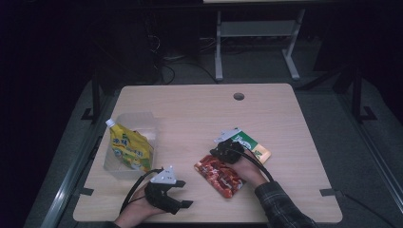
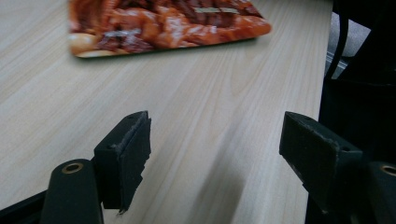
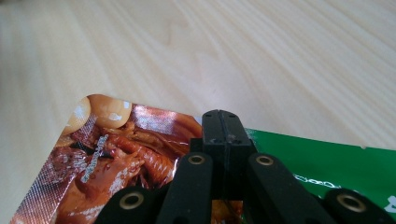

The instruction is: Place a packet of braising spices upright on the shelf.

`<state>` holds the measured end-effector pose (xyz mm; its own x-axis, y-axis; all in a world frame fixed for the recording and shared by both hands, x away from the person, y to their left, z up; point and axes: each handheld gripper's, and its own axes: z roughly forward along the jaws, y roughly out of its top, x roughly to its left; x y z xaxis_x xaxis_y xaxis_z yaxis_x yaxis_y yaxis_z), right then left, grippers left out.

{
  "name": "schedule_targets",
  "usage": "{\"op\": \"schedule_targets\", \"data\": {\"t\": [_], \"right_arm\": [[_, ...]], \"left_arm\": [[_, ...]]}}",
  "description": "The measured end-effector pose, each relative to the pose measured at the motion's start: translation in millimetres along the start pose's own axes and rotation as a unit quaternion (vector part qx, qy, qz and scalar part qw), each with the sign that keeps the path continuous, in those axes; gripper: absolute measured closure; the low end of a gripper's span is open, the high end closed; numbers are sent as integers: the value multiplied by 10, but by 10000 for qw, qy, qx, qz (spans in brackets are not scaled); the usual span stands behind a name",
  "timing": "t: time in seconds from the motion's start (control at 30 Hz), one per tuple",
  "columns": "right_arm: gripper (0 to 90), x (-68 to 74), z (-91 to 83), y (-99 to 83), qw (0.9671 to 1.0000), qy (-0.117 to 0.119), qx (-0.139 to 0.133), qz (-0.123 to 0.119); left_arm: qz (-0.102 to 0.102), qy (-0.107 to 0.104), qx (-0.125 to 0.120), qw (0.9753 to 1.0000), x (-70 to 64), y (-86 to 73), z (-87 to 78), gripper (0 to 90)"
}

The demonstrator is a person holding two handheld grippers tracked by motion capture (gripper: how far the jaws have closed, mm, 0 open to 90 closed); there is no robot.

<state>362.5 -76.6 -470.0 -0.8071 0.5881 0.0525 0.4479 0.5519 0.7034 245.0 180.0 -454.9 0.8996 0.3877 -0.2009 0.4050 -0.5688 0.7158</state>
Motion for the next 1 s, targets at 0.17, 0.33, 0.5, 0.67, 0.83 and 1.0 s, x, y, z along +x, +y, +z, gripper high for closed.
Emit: {"op": "schedule_targets", "data": {"t": [0.17, 0.33, 0.5, 0.67, 0.83, 1.0], "right_arm": [[887, 19, -129, -53, 9999, -36, -96, 26], [705, -74, -420, -142, 9988, -231, -301, 302], [564, -145, -665, -343, 9975, -344, -340, 511], [421, -166, -900, -576, 9958, -532, -250, 701], [354, -135, -1079, -755, 9943, -630, -202, 841], [311, -101, -1179, -877, 9940, -673, -163, 852]], "left_arm": [[-8, 176, -77, 9998, 40, 103, 56, 244], [-109, 465, -246, 9986, 180, 318, 157, 244], [-53, 666, -267, 9974, 307, 560, 291, 225], [-40, 813, -158, 9966, 423, 804, 529, 193], [-126, 723, 44, 9973, 555, 958, 832, 189], [-233, 726, 155, 9970, 625, 977, 1020, 189]]}}
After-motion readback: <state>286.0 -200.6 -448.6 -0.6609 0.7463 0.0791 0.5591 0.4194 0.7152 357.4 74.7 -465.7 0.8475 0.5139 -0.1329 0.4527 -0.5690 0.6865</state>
